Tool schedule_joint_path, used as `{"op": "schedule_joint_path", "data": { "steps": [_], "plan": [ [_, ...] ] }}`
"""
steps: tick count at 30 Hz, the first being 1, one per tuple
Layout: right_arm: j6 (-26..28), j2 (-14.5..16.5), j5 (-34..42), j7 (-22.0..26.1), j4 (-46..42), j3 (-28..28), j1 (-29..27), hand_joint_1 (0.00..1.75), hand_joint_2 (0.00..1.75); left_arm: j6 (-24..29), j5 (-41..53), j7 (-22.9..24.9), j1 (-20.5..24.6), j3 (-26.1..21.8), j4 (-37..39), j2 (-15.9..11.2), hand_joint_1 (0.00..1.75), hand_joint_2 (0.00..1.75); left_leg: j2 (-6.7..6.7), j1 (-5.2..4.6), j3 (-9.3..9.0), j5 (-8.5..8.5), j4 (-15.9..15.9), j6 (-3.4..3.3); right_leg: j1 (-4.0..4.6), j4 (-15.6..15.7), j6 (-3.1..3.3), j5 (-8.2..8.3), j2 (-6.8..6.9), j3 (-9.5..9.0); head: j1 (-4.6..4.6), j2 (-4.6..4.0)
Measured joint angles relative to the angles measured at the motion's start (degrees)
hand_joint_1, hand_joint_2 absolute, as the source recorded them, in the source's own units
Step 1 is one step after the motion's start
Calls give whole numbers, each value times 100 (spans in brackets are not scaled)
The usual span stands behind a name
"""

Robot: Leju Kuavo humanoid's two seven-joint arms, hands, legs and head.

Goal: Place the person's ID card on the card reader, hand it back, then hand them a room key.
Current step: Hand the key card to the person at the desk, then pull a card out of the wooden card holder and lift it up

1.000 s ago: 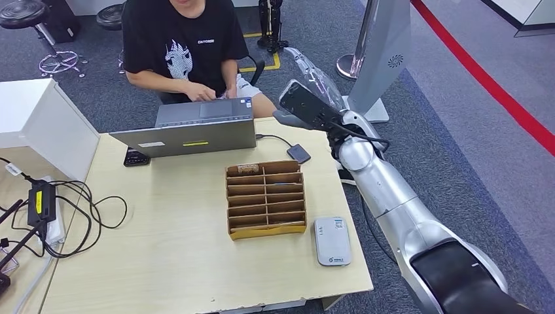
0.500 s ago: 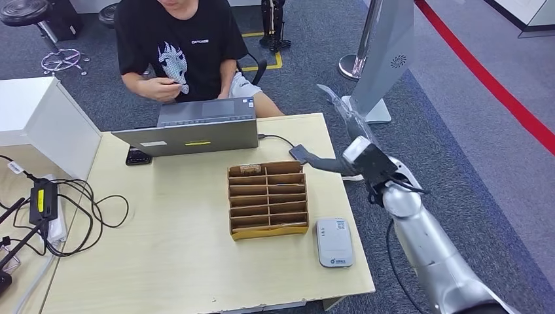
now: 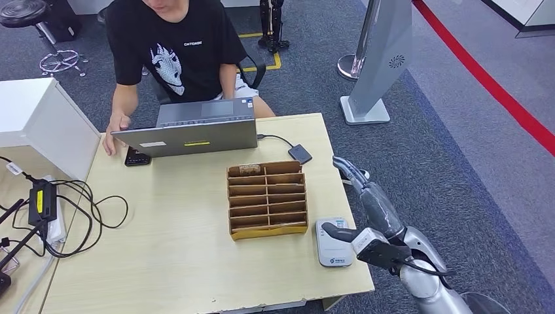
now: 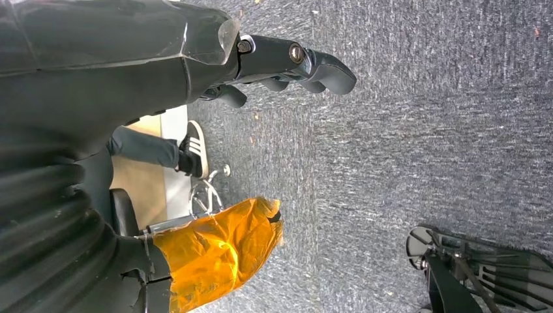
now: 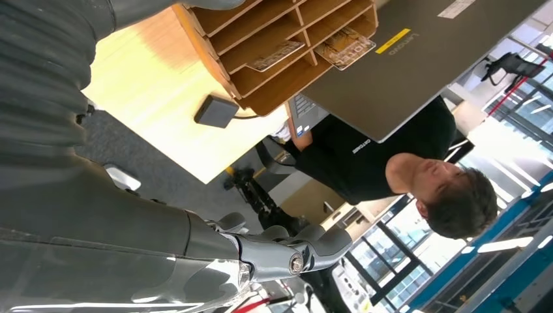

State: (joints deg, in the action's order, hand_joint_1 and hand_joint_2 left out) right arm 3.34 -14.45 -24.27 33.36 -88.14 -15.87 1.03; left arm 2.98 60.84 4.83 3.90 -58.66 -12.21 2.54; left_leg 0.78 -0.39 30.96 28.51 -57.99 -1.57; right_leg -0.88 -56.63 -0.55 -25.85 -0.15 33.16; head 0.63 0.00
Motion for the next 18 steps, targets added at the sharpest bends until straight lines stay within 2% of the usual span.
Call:
{"op": "schedule_joint_path", "data": {
  "steps": [10,15,18],
  "plan": [
    [792,72,-763,-133,-88,-134,-252,0,175,10,51,5,5,-1,1,2,0,175,-2,0,0,0,-1,0,-1,0,0,0,0,-2,0,0],
    [1815,170,-1756,-415,-40,-381,-251,0,175,10,145,38,17,-1,1,2,0,175,-4,0,-1,0,0,0,0,0,0,0,0,-2,0,0],
    [2197,239,-2071,-507,54,-615,-257,0,175,9,189,40,25,-1,1,2,0,175,-4,0,-1,0,0,0,0,-1,0,0,0,-2,0,0]
  ]
}}
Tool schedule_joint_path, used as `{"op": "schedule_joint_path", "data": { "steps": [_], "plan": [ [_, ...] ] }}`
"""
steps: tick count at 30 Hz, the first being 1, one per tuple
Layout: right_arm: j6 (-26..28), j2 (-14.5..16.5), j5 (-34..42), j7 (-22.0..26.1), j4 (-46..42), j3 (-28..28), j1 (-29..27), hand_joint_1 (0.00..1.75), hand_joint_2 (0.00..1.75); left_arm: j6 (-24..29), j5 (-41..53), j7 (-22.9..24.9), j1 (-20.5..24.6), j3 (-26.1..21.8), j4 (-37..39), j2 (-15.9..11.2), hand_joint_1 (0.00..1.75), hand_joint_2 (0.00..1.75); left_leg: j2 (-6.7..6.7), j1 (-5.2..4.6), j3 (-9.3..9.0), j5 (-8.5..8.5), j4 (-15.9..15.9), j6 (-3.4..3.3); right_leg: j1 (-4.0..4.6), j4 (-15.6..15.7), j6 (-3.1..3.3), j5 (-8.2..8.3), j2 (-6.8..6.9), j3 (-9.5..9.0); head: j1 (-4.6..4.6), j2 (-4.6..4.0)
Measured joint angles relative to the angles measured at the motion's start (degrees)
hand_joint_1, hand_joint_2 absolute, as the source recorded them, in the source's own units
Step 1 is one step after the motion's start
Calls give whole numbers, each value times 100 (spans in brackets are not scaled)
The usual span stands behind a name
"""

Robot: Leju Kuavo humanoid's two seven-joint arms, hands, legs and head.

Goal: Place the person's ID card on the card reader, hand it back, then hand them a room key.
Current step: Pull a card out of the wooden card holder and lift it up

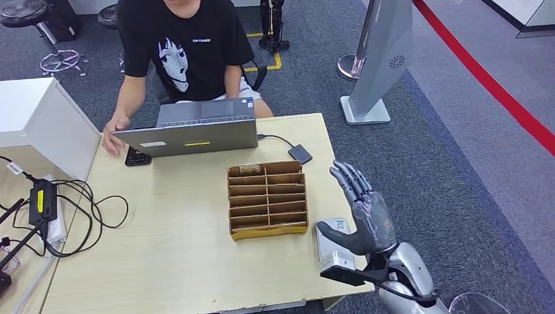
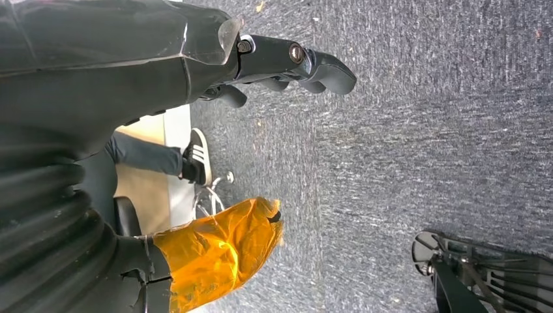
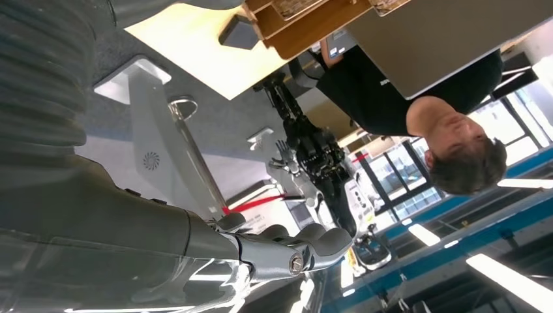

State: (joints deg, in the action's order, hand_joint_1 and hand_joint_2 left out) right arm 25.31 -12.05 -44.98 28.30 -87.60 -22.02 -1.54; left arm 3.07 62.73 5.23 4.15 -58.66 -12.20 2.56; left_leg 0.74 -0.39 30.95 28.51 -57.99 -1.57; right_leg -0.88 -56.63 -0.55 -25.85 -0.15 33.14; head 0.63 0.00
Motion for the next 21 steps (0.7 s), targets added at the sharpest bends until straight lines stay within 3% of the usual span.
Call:
{"op": "schedule_joint_path", "data": {
  "steps": [8,14,21],
  "plan": [
    [641,127,-518,-234,398,-508,-16,0,175,-3,71,8,3,0,0,1,0,175,0,0,1,0,0,0,-1,-1,0,0,0,0,0,0],
    [1273,154,-1272,-691,886,-849,0,0,175,-7,157,8,8,0,-1,1,0,175,0,0,1,0,0,0,-1,0,0,0,0,0,-1,0],
    [1421,158,-1521,-802,1456,-1201,10,0,175,-12,226,8,11,0,-1,0,0,175,0,0,1,0,0,0,-1,0,0,0,0,0,-1,0]
  ]
}}
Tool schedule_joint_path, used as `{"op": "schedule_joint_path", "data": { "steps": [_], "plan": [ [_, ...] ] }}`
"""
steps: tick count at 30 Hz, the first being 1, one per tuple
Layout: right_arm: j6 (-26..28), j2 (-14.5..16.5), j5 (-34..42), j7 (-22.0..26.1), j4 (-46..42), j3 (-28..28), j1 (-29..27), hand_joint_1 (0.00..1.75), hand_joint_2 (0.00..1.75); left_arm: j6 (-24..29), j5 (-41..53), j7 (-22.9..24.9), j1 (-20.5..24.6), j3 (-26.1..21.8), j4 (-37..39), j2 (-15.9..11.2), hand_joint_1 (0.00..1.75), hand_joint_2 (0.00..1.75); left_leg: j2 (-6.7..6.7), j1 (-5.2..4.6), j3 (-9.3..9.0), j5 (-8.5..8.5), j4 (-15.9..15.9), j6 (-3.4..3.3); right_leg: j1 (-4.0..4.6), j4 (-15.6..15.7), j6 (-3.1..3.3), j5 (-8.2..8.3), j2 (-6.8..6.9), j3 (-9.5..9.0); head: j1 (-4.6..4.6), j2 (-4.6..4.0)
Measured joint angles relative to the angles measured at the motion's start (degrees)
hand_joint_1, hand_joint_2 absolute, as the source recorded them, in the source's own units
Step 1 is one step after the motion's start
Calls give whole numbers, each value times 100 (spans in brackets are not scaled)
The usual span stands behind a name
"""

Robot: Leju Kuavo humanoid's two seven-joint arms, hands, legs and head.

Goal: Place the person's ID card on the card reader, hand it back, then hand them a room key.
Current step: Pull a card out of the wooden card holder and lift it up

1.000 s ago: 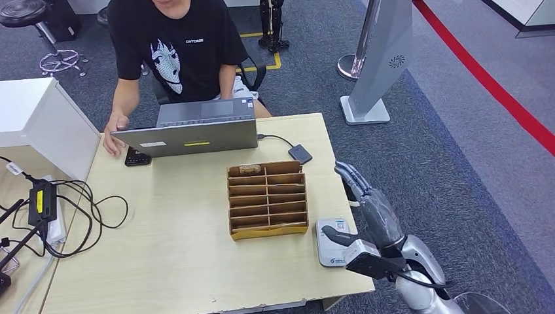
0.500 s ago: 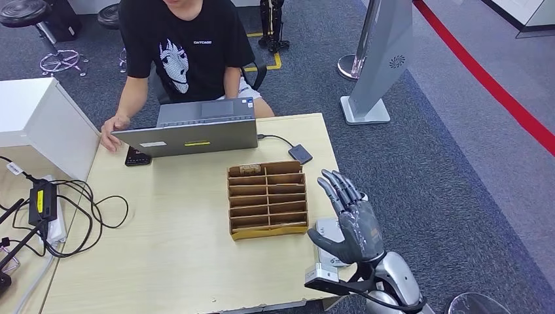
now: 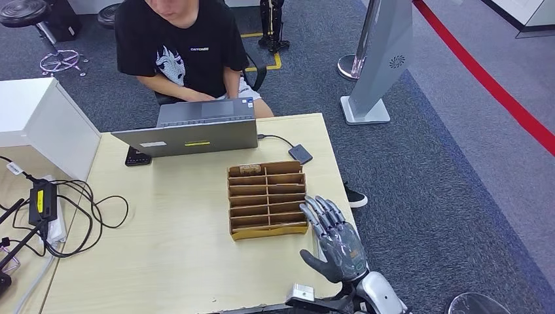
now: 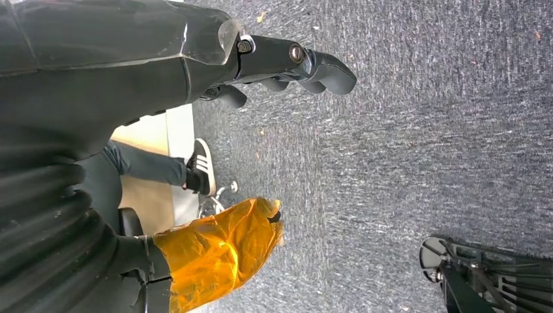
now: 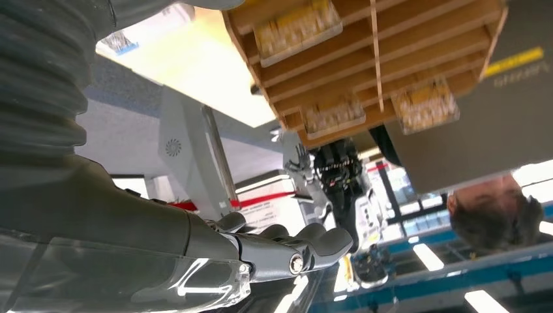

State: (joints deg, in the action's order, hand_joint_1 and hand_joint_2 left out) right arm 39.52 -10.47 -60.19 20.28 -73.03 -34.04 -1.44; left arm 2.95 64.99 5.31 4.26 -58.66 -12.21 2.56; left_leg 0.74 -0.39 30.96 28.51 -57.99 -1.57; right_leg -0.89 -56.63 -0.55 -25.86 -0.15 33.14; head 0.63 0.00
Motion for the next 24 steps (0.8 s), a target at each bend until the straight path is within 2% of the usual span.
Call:
{"op": "schedule_joint_path", "data": {
  "steps": [6,12,24],
  "plan": [
    [2,60,-379,-34,276,-50,2,0,175,-7,66,2,1,0,-1,1,0,175,0,0,0,0,0,0,0,0,0,0,0,0,1,0],
    [2,265,-738,-34,525,90,80,0,175,-20,154,2,7,0,-1,0,0,175,-1,0,0,-1,0,0,0,-1,0,0,-1,0,-1,0],
    [4,804,-598,98,1334,123,670,0,175,-63,297,2,37,0,0,1,0,175,-5,1,-2,-1,0,1,0,-2,1,1,-6,0,1,0]
  ]
}}
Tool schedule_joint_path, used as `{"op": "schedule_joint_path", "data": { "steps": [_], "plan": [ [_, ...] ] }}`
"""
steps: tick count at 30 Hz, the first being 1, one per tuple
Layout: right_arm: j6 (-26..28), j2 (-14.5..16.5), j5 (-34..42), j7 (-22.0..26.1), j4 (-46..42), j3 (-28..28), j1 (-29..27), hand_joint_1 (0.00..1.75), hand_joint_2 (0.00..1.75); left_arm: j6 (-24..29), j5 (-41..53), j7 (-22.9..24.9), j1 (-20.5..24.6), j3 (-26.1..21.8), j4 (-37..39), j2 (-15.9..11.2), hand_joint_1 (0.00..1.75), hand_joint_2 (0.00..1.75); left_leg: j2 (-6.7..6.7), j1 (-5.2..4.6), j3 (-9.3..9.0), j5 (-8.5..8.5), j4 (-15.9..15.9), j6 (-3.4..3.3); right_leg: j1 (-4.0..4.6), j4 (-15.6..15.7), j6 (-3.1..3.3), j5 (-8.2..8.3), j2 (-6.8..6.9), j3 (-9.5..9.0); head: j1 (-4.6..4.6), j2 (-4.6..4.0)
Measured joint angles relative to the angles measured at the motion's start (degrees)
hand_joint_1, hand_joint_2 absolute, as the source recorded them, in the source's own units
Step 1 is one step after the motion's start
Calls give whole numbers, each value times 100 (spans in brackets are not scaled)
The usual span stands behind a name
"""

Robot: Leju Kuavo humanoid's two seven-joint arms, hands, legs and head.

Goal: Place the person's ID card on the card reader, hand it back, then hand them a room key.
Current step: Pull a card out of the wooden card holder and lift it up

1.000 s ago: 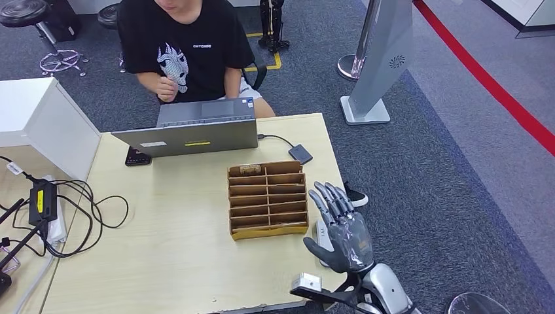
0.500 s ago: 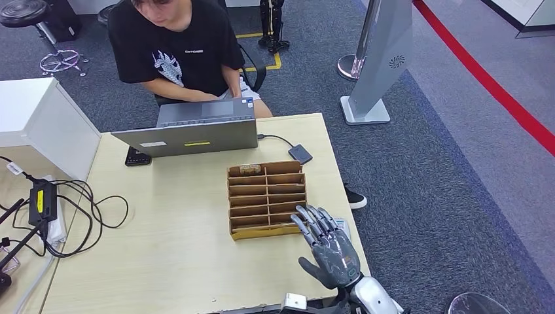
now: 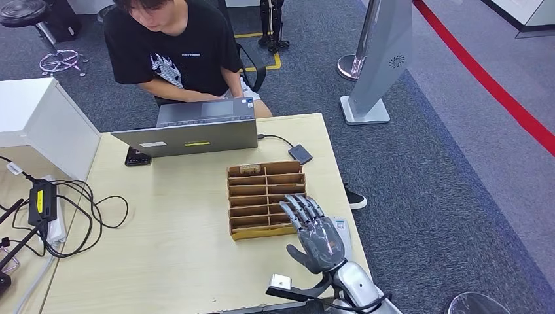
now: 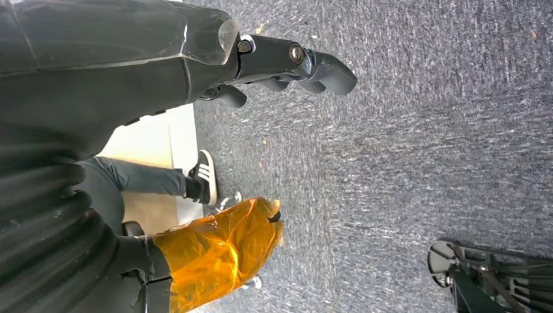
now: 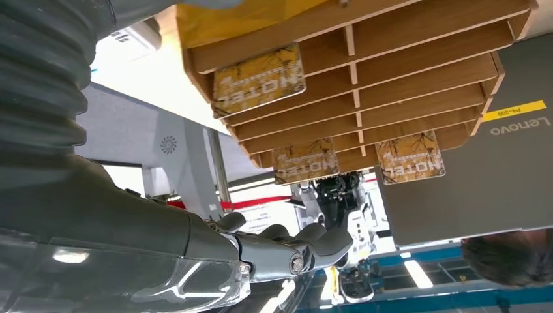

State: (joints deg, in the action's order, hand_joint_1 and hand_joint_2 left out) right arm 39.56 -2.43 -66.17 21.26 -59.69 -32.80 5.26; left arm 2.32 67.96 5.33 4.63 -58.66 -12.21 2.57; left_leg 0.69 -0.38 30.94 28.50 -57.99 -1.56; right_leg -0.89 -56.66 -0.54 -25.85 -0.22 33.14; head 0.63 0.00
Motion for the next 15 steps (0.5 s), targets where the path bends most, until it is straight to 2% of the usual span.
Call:
{"op": "schedule_joint_path", "data": {
  "steps": [6,15],
  "plan": [
    [-2,177,460,90,496,-164,272,0,175,-7,34,0,24,0,1,5,0,175,1,0,1,0,0,0,0,0,0,0,0,0,-1,0],
    [0,251,744,-12,986,-366,470,1,175,-10,55,0,35,0,1,14,0,175,1,0,1,0,0,0,0,0,0,0,0,0,-1,0]
  ]
}}
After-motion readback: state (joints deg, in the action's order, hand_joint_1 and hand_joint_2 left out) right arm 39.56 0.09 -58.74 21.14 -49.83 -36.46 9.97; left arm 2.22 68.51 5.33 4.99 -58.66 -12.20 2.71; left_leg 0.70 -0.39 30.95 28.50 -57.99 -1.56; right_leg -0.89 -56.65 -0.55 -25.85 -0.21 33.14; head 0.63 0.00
